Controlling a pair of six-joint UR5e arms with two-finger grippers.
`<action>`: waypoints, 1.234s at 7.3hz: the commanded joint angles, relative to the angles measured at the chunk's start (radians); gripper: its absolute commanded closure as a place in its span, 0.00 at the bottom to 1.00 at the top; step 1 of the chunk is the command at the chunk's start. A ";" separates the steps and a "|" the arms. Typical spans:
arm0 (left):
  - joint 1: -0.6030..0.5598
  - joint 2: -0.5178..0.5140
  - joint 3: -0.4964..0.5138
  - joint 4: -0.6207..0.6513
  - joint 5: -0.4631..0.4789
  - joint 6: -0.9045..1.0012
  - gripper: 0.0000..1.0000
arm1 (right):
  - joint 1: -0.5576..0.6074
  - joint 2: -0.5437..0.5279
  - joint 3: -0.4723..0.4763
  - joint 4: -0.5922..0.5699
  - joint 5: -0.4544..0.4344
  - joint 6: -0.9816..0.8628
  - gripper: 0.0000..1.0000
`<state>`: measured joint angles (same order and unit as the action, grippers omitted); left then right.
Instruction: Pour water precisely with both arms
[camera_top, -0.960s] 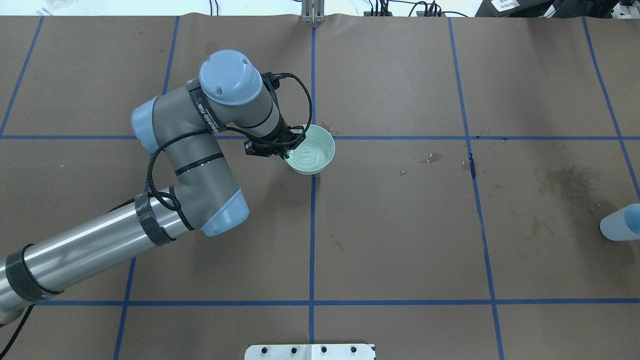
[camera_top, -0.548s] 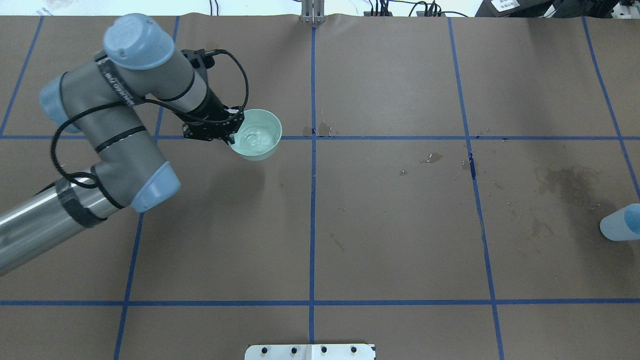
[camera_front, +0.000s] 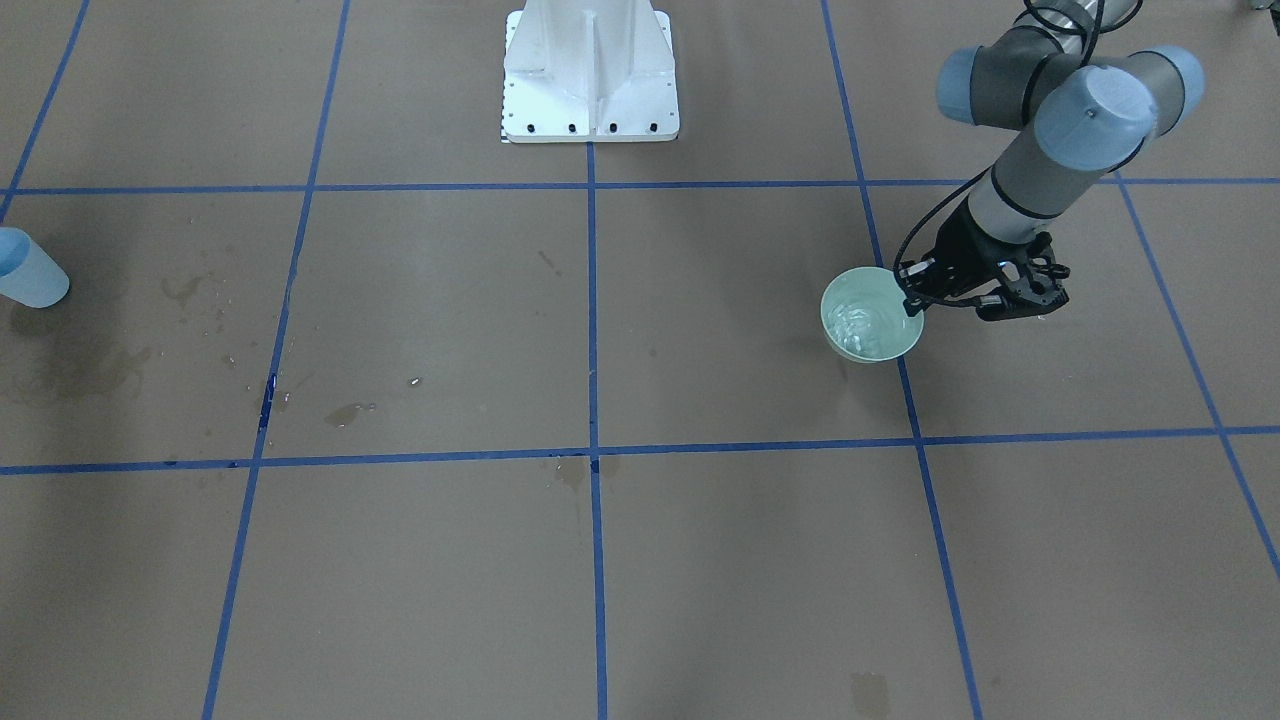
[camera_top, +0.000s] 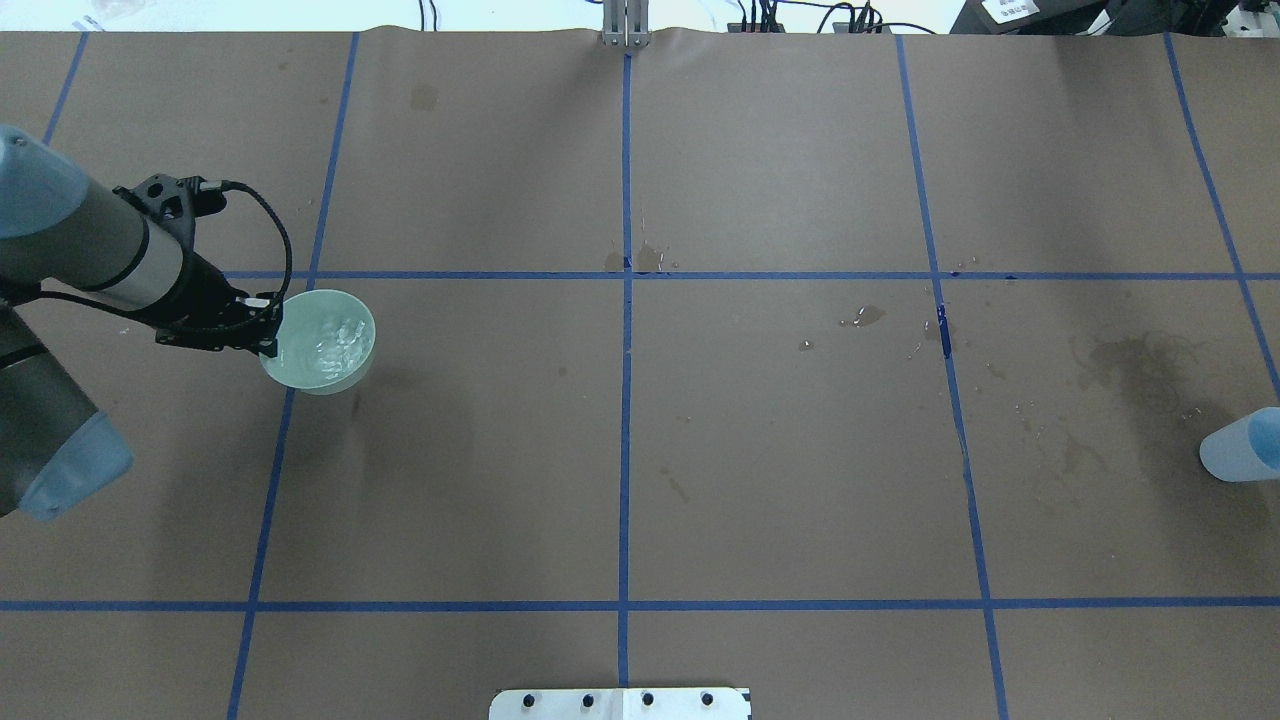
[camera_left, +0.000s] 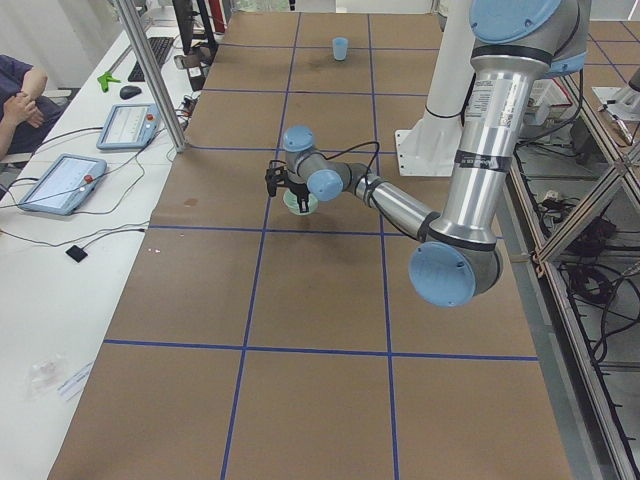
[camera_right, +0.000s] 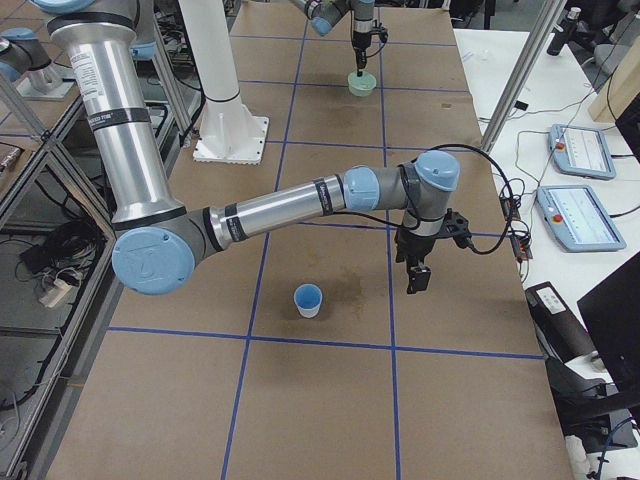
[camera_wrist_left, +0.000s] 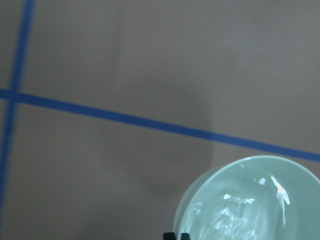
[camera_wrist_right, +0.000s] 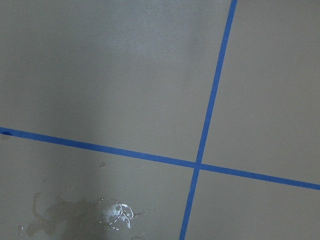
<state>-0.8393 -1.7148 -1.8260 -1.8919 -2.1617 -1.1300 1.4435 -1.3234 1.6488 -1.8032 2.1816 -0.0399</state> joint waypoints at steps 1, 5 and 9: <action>-0.042 0.093 0.008 -0.078 -0.003 0.033 1.00 | 0.000 -0.005 -0.001 0.002 0.000 0.001 0.01; -0.141 0.142 0.079 -0.081 -0.004 0.167 1.00 | 0.000 -0.005 -0.004 0.004 -0.002 0.000 0.01; -0.378 0.231 0.201 -0.081 -0.141 0.531 1.00 | 0.000 -0.007 -0.003 0.005 -0.002 0.002 0.01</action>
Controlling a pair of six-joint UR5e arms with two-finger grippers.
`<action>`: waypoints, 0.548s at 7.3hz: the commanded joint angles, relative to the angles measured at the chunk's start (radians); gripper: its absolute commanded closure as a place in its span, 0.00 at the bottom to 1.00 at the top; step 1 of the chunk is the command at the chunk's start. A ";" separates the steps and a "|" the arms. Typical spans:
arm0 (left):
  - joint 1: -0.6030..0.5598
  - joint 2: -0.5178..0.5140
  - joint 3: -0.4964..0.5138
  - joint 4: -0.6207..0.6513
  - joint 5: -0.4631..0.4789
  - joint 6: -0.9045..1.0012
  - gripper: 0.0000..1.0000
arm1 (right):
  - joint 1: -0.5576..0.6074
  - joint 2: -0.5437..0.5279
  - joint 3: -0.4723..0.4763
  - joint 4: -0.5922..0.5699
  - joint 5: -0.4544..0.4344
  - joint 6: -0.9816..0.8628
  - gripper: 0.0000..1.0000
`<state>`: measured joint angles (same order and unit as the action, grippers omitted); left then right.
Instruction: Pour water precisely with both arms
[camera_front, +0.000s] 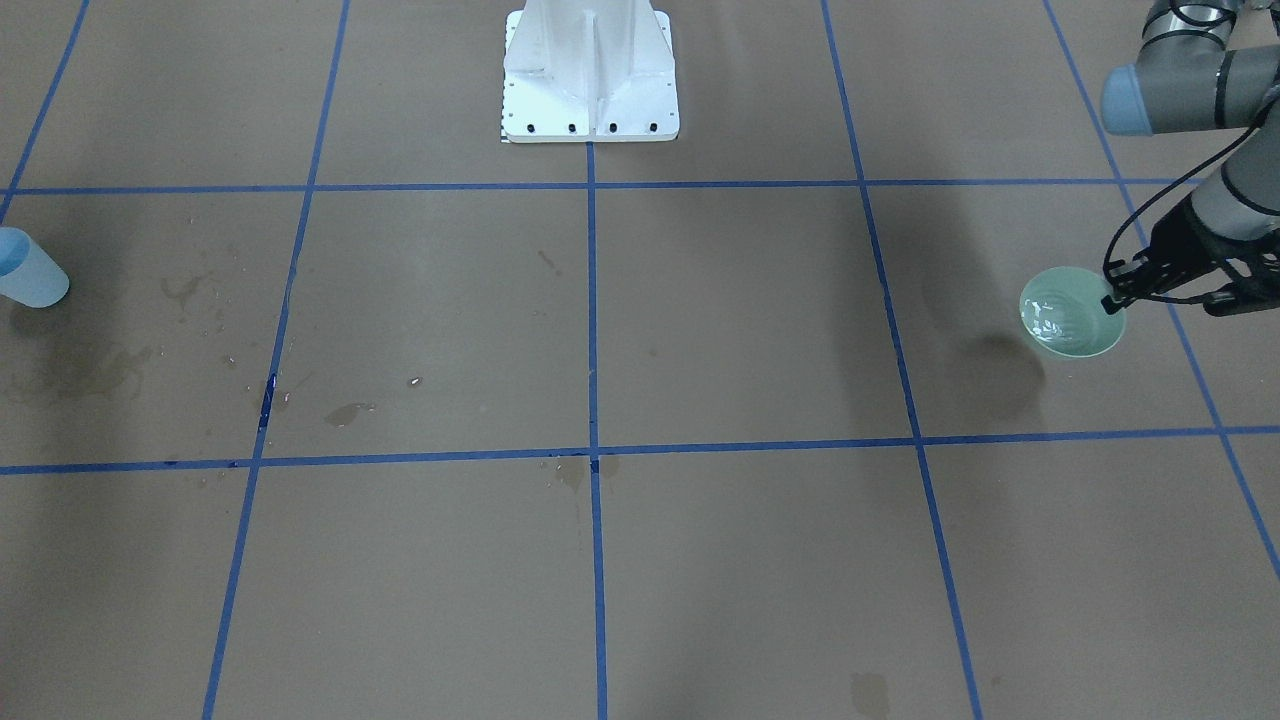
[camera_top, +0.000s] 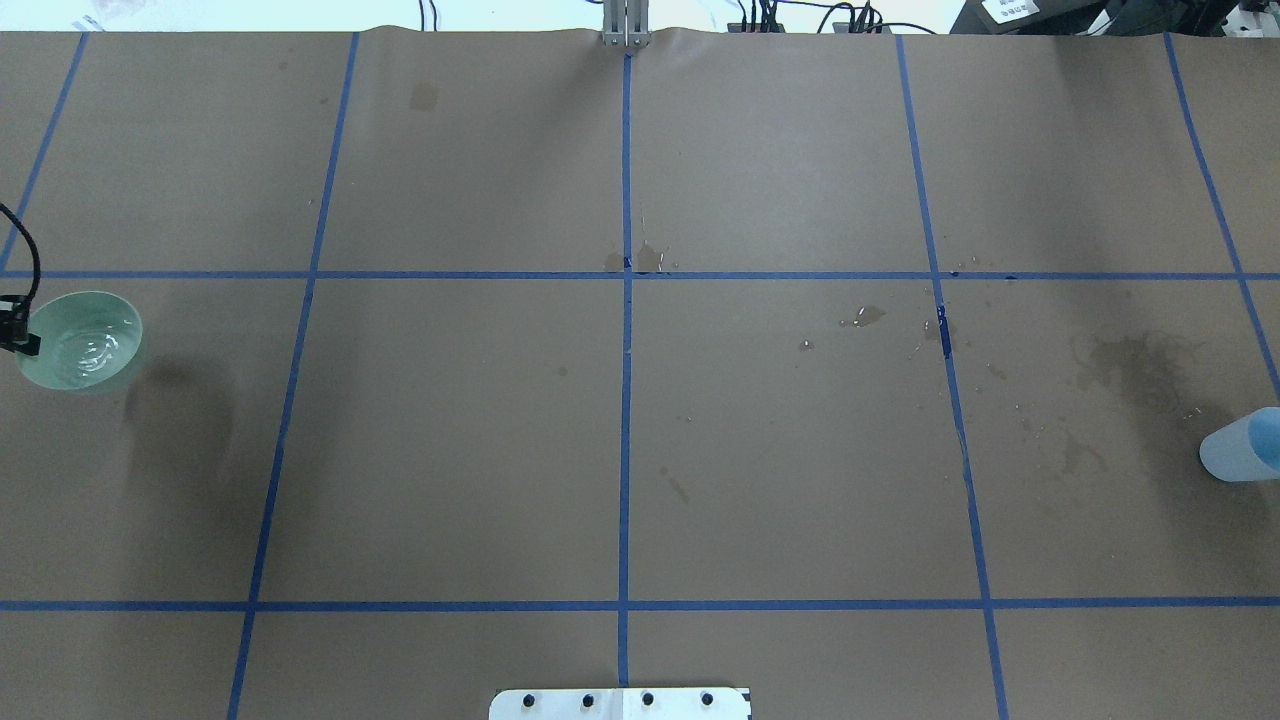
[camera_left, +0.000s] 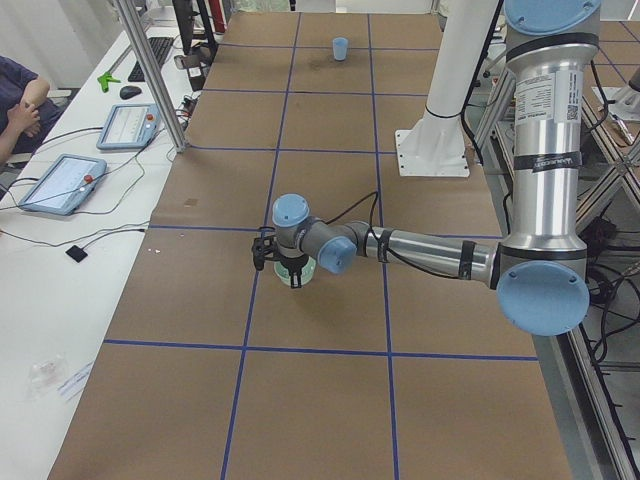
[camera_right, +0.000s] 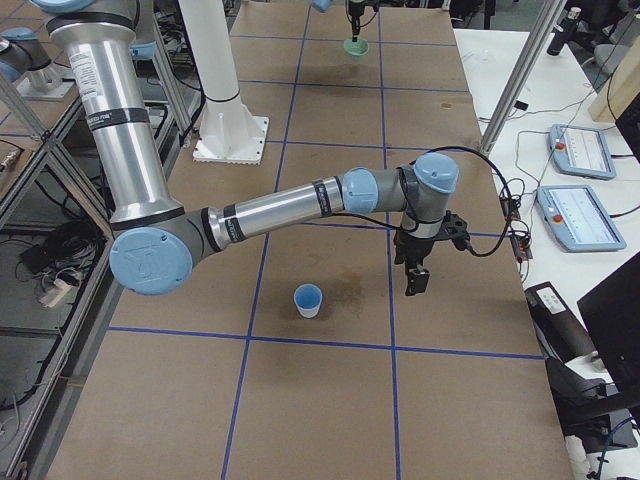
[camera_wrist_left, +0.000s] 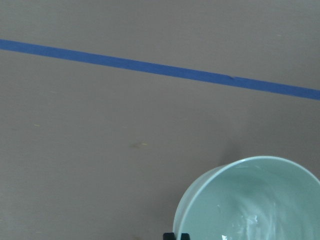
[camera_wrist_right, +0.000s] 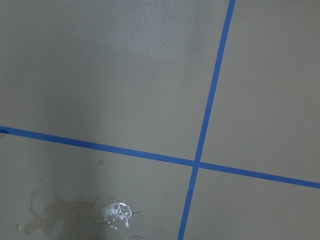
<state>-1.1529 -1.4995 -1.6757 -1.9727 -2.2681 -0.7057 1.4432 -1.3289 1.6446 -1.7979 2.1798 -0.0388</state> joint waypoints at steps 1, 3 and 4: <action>-0.085 0.030 0.079 0.000 -0.036 0.156 1.00 | 0.000 0.000 0.001 0.002 0.000 0.000 0.01; -0.108 0.053 0.219 -0.163 -0.080 0.178 1.00 | -0.001 0.000 0.000 0.000 -0.002 0.000 0.01; -0.110 0.048 0.269 -0.222 -0.080 0.169 1.00 | -0.001 0.000 0.001 0.000 0.000 0.000 0.01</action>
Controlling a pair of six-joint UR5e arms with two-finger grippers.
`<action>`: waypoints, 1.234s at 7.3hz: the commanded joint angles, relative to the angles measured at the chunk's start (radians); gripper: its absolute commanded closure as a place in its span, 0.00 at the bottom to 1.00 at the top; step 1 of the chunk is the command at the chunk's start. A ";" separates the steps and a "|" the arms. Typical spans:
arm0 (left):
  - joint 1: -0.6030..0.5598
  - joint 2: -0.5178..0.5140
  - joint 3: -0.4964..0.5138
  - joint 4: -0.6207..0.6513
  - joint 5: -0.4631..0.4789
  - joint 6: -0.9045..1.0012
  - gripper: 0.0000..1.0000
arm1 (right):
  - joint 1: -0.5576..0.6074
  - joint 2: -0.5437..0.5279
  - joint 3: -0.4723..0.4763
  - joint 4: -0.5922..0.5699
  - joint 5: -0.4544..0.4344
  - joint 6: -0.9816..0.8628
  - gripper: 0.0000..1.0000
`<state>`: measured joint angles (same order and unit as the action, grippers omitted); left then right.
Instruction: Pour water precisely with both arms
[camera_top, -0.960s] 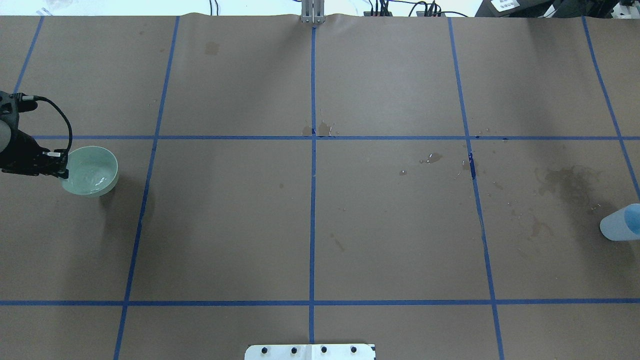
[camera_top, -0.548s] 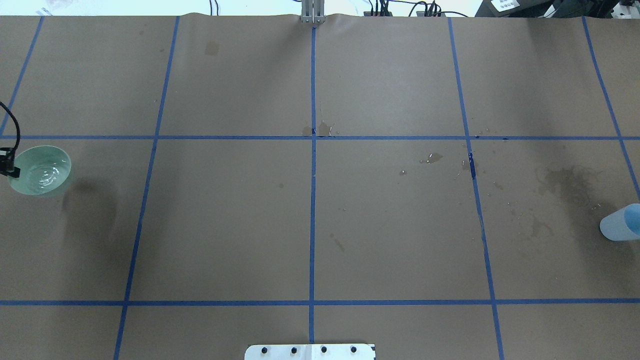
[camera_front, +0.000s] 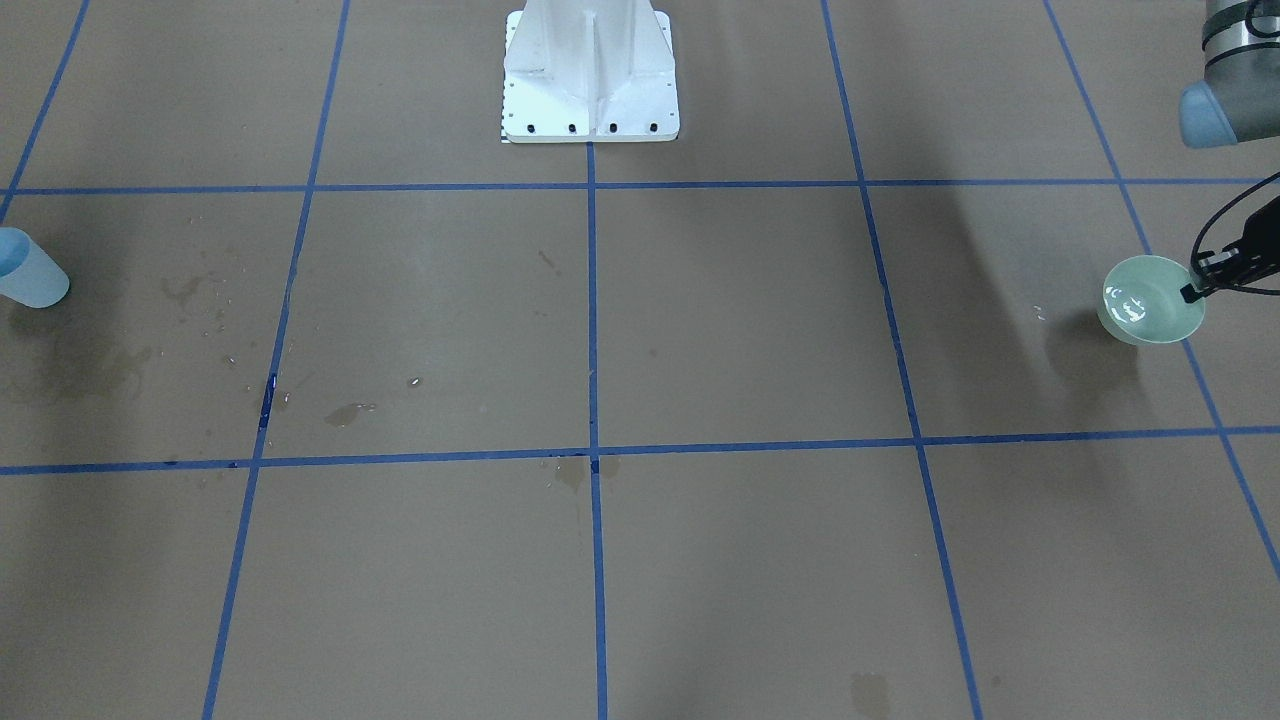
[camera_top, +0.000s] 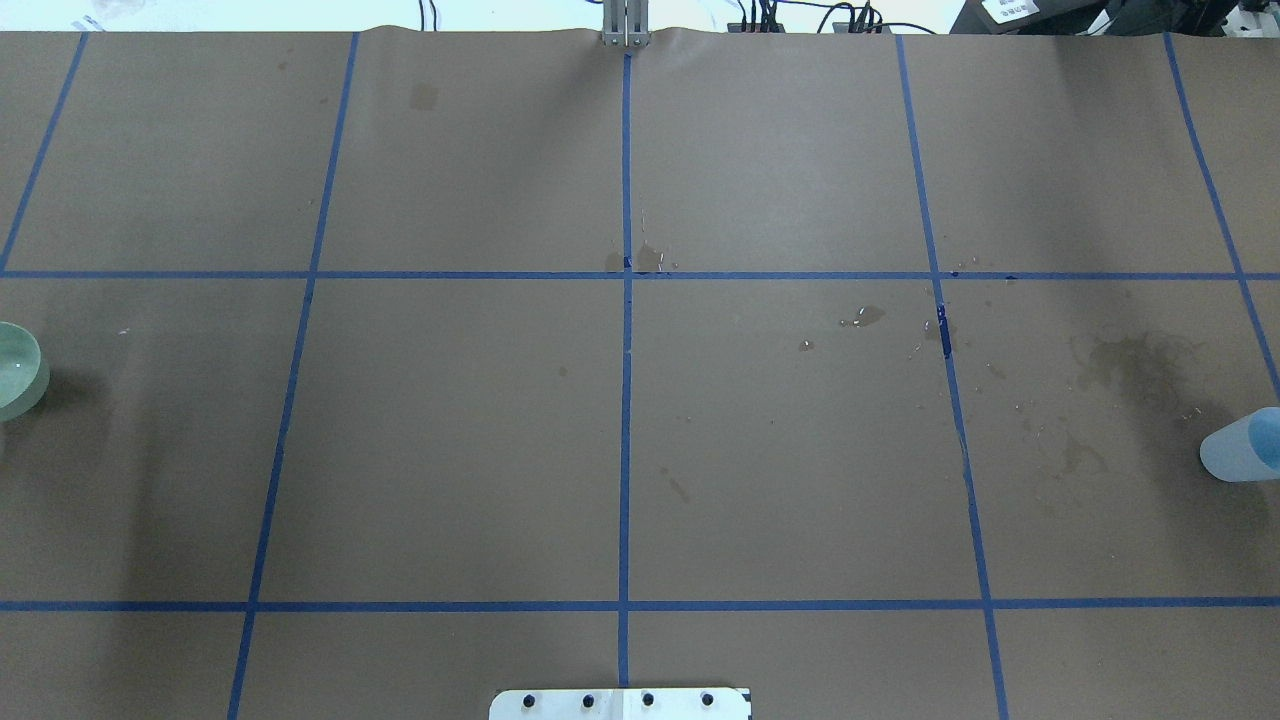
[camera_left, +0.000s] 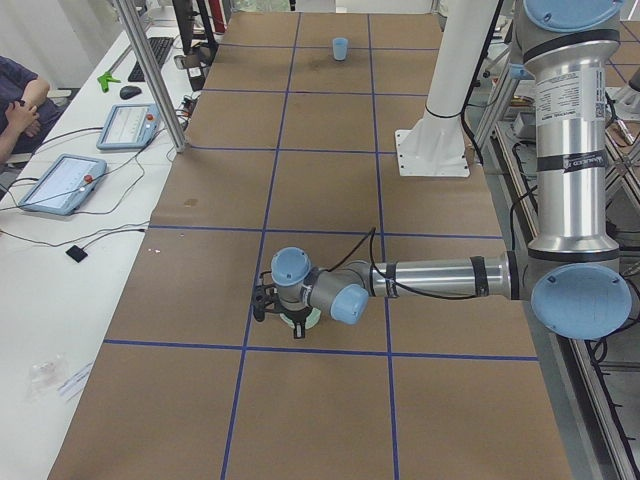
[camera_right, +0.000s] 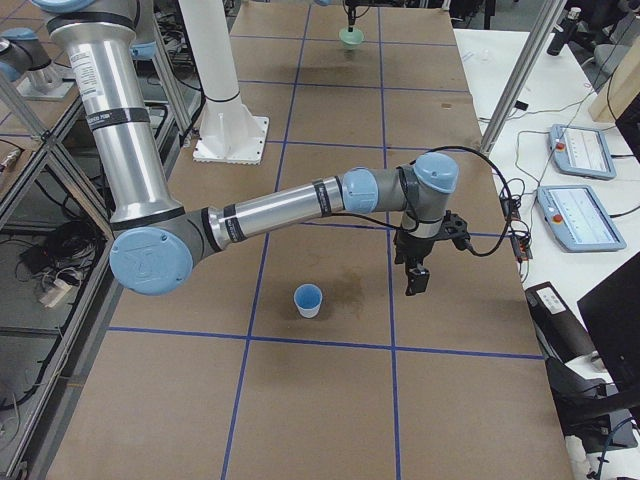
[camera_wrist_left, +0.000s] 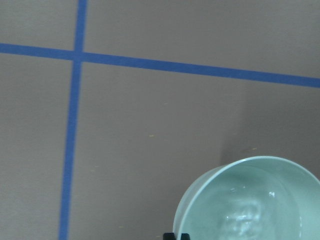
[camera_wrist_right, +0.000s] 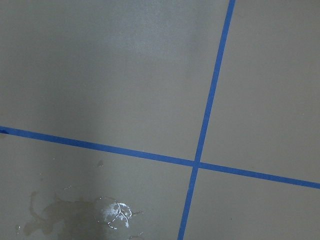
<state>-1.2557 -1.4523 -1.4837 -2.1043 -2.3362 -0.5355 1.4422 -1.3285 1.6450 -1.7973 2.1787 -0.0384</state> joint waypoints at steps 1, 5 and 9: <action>-0.007 0.000 0.077 -0.091 -0.015 -0.001 1.00 | 0.000 0.002 0.001 -0.001 0.001 0.000 0.01; -0.010 -0.013 0.071 -0.095 -0.063 -0.060 1.00 | 0.000 -0.001 -0.001 -0.001 0.000 -0.002 0.01; -0.010 -0.005 0.057 -0.126 -0.063 -0.060 0.00 | 0.001 -0.001 0.001 -0.001 0.001 -0.002 0.01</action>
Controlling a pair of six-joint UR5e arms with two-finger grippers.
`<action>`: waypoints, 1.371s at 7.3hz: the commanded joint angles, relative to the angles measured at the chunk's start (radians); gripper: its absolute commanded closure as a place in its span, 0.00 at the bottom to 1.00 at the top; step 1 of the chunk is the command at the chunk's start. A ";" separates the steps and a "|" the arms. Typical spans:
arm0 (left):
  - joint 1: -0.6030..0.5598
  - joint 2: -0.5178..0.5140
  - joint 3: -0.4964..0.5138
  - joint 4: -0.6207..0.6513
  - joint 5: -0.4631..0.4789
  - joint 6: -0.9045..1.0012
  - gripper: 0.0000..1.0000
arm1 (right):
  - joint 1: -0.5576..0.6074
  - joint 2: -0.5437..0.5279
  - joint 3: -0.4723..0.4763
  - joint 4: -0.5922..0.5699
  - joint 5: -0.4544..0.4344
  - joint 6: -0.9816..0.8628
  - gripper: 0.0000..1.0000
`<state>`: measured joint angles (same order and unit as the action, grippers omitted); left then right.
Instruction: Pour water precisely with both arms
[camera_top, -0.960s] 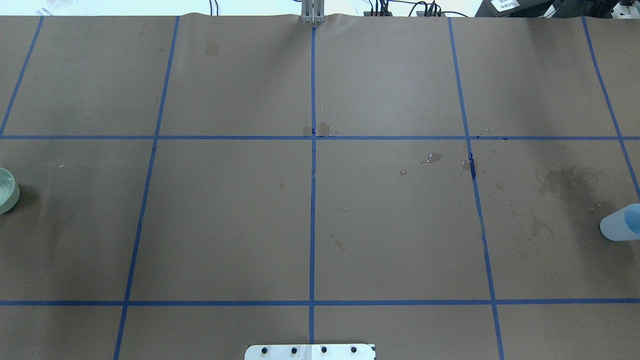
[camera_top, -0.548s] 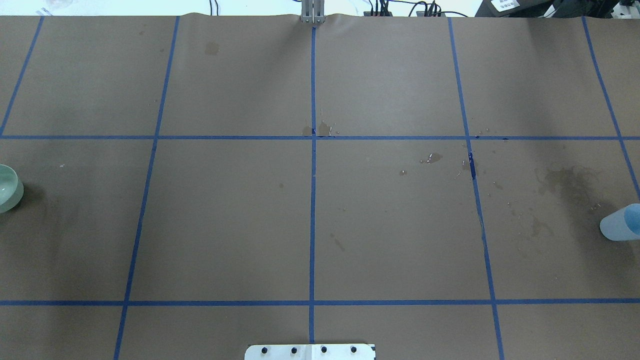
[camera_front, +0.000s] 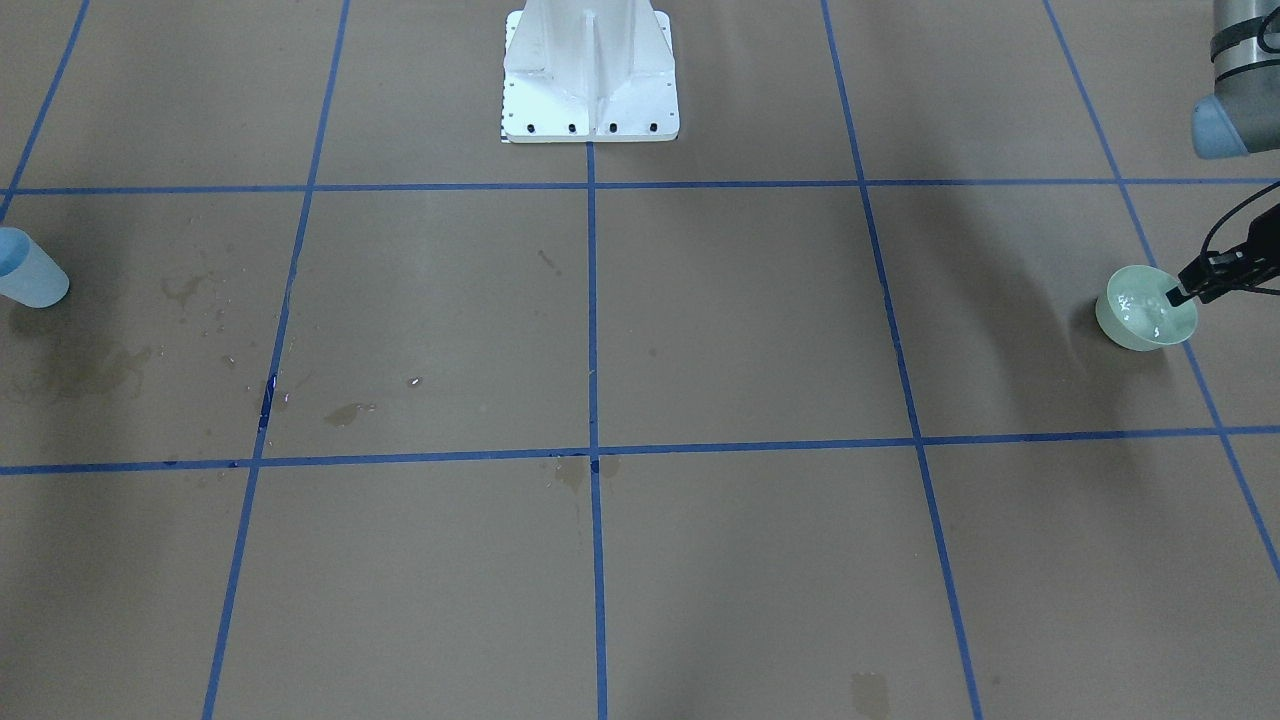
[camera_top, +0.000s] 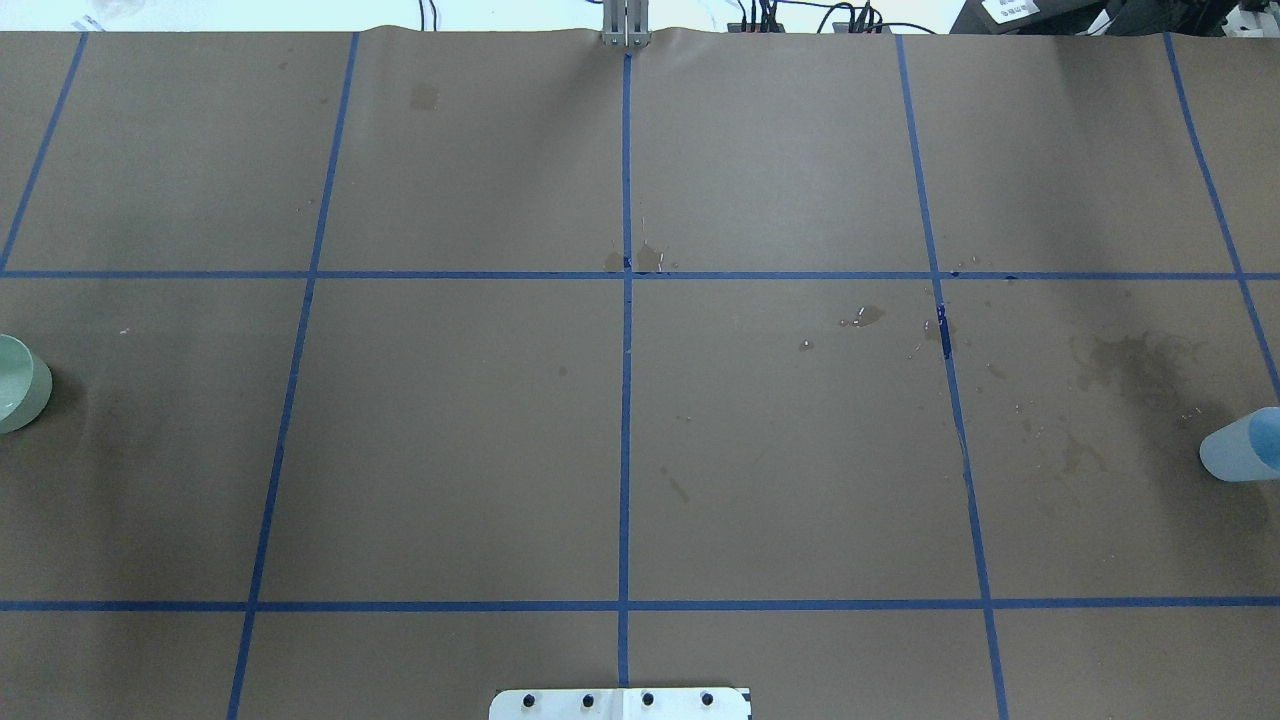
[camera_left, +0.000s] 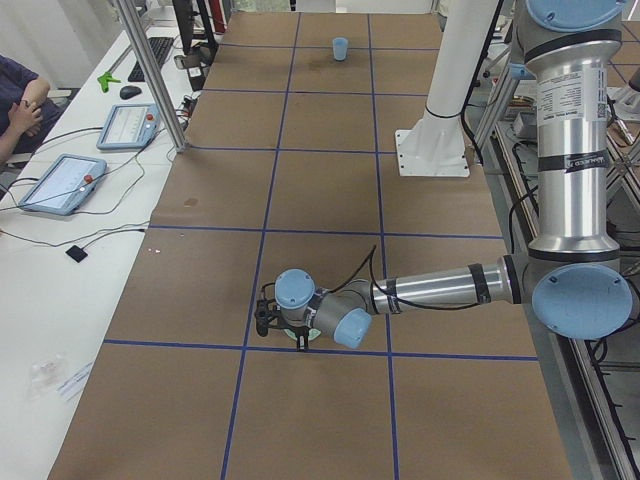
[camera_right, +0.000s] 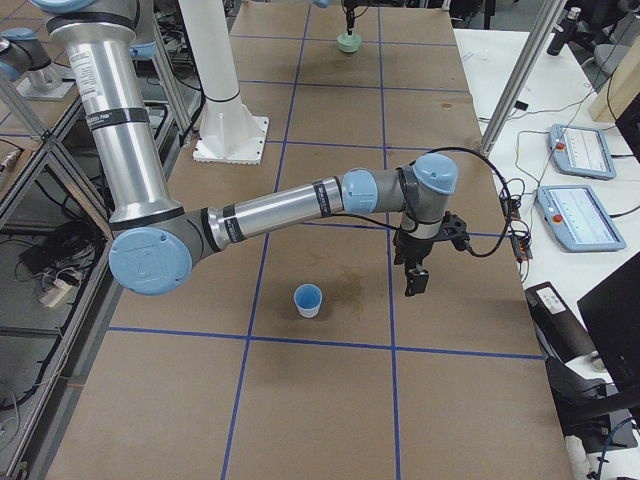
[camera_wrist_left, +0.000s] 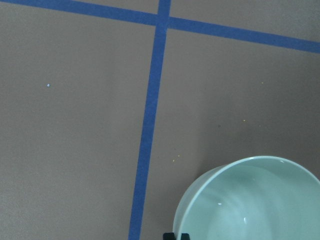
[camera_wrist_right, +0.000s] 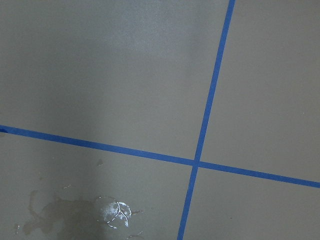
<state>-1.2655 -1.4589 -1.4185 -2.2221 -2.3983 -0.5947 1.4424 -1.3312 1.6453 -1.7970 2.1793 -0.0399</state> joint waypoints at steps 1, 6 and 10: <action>-0.002 -0.008 -0.028 -0.002 0.002 -0.002 0.00 | 0.001 0.001 0.001 -0.001 0.003 0.002 0.01; -0.078 -0.142 -0.164 0.292 0.111 0.230 0.00 | 0.003 -0.084 0.013 0.027 0.030 0.014 0.01; -0.222 -0.186 -0.375 0.837 0.174 0.547 0.00 | 0.049 -0.253 0.048 0.145 0.112 0.017 0.01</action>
<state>-1.4518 -1.6533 -1.7754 -1.4536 -2.2248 -0.1080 1.4753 -1.5283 1.6708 -1.6637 2.2747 -0.0232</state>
